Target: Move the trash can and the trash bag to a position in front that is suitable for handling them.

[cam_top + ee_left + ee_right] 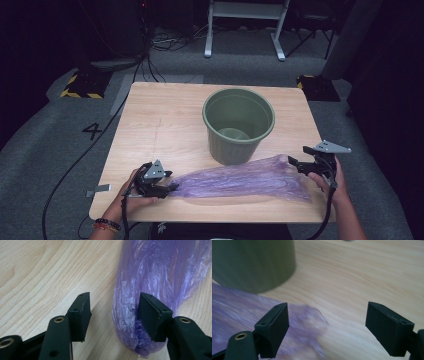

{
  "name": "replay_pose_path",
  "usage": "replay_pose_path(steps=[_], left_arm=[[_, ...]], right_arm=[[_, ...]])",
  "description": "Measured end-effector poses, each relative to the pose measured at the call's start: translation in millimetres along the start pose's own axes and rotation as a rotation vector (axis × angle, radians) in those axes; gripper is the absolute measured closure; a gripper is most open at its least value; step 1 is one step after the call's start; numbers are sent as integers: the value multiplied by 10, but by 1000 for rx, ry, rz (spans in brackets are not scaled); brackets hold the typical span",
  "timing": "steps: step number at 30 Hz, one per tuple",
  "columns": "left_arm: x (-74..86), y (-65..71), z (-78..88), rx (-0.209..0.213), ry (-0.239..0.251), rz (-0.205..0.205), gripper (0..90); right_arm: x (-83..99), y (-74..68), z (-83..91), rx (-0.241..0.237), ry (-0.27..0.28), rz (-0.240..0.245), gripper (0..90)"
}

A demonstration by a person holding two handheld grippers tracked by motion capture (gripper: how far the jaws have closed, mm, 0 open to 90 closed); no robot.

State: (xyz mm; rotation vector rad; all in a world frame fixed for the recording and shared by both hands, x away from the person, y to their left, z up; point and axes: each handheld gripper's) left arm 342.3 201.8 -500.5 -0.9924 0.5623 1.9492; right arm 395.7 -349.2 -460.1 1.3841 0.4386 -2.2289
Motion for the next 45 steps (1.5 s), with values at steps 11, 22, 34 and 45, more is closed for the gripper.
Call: replay_pose_path(steps=[11,22,34,45], left_arm=[[20,-18,5,-17,8,7,394],[45,-56,16,-45,14,26,326],[38,-86,0,-64,2,46,234],[30,-113,-13,-76,-5,50,189]], right_arm=[[-376,-580,-288,-148,18,93,198],[-512,-817,-485,-213,25,131,206],[-557,-924,-639,-223,20,154,183],[-588,-946,-760,-206,20,154,172]])
Point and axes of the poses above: each handheld gripper's, and its own axes: z roughly backward along the jaws, x roughly out of its underside, y roughly to its right, and after that the axes turned 8 degrees about y, right-handed
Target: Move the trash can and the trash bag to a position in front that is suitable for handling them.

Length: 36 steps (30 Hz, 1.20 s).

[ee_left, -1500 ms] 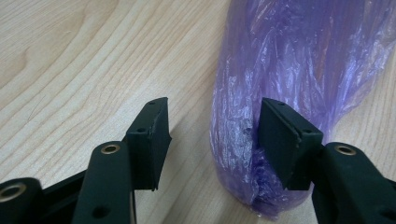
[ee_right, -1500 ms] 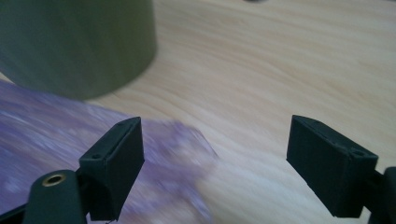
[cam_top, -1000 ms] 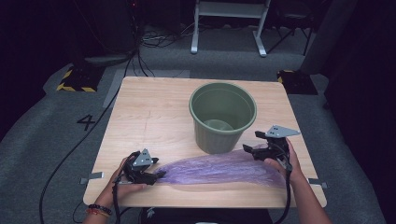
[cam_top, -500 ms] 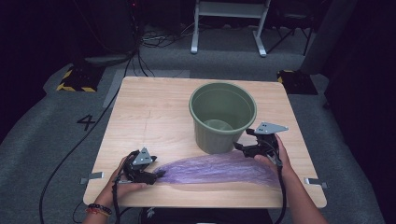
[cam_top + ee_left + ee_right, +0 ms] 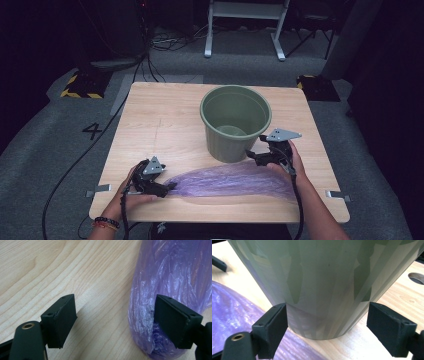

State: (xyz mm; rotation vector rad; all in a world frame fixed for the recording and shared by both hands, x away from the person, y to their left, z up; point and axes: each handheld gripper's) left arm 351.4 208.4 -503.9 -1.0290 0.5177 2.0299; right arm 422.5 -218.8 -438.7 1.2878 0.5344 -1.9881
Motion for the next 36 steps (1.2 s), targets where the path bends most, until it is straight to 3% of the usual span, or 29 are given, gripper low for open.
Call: replay_pose_path(steps=[20,25,28,29,36], left_arm=[[-1,-3,-2,-7,0,6,189],[0,0,-1,-10,0,7,189],[1,4,0,-13,0,9,189],[1,4,1,-14,0,8,189],[-4,17,-3,-23,-3,14,186]], right_arm=[[-170,48,-295,40,-39,3,200],[-45,45,-142,24,-66,-5,198],[67,10,54,-1,-79,21,200],[161,-4,209,-13,-84,27,204],[342,-65,518,20,-120,42,227]])
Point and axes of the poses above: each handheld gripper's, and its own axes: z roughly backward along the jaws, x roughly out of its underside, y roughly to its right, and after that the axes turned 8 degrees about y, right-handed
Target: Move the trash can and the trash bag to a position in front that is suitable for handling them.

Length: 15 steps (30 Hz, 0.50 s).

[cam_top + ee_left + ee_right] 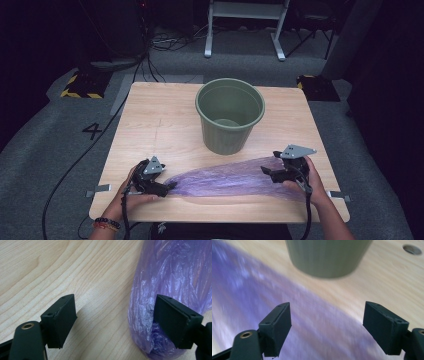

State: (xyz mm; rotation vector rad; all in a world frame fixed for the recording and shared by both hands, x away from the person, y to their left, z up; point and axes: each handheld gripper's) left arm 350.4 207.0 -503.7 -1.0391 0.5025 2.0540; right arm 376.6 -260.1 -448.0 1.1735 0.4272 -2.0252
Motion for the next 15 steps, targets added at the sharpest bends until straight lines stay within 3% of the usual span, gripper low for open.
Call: replay_pose_path(steps=[6,8,12,15], left_arm=[[-4,11,-8,-6,2,4,185],[-9,15,-12,-6,0,1,185],[-25,33,-33,-3,-1,0,185],[-48,50,-67,5,0,-3,180]], right_arm=[[210,-179,134,-29,-44,11,253],[272,-247,128,-41,-64,40,268],[382,-260,69,-37,-98,59,532],[446,-203,18,-50,-126,52,639]])
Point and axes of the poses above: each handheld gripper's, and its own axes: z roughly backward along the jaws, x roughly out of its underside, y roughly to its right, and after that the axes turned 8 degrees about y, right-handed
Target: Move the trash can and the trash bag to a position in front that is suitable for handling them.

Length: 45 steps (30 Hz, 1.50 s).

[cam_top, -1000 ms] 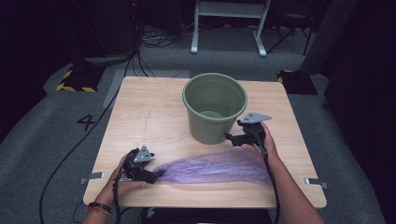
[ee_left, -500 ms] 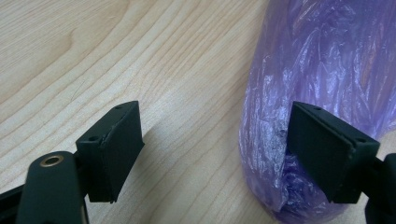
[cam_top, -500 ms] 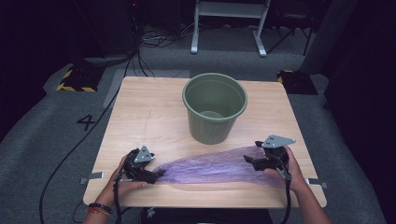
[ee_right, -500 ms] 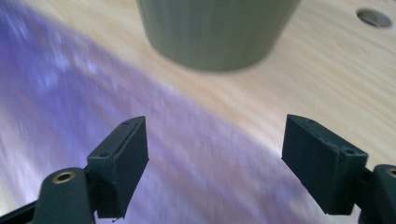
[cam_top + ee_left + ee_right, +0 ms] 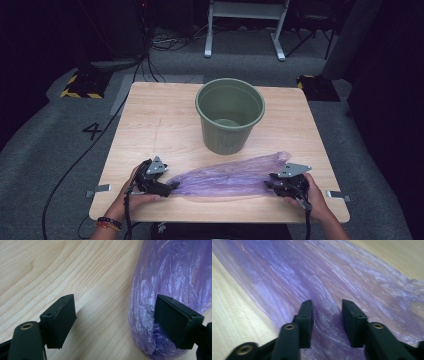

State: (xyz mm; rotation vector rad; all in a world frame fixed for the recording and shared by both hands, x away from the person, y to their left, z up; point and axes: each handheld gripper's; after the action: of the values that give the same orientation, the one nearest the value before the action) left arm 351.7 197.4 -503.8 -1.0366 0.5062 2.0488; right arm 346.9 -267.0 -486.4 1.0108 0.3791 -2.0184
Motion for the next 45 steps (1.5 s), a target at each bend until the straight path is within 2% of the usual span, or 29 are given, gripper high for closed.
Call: replay_pose_path(steps=[2,6,15,17,21,25,26,27,31,35,40,43,45], left_arm=[[-20,10,-27,5,-2,-3,176],[-88,33,-120,12,-6,-12,157],[-267,81,-363,1,-9,-1,145],[-318,93,-432,-5,-10,3,144],[-425,121,-574,-14,-13,7,140],[-495,136,-669,-20,-13,14,137],[-508,141,-689,-21,-10,17,137],[-519,148,-705,-21,-10,19,137],[-551,187,-745,-47,-12,32,138],[-562,235,-761,-54,-6,38,152],[-561,239,-759,-52,-6,37,153],[-558,238,-756,-47,-7,33,153],[-556,242,-754,-47,-7,35,153]], right_arm=[[26,50,-19,7,5,-4,665],[52,177,-24,38,15,-43,681],[75,531,-106,131,47,-118,628],[83,655,-134,148,58,-156,600],[58,845,-179,212,45,-182,552],[42,918,-210,283,35,-158,446],[32,937,-206,285,31,-185,384],[25,942,-189,282,41,-201,358],[-40,867,-87,285,95,-196,309],[-161,666,-1,313,126,-142,274],[-279,399,127,304,154,-53,282],[-300,344,216,274,184,-55,321],[-288,339,239,210,172,-65,417]])
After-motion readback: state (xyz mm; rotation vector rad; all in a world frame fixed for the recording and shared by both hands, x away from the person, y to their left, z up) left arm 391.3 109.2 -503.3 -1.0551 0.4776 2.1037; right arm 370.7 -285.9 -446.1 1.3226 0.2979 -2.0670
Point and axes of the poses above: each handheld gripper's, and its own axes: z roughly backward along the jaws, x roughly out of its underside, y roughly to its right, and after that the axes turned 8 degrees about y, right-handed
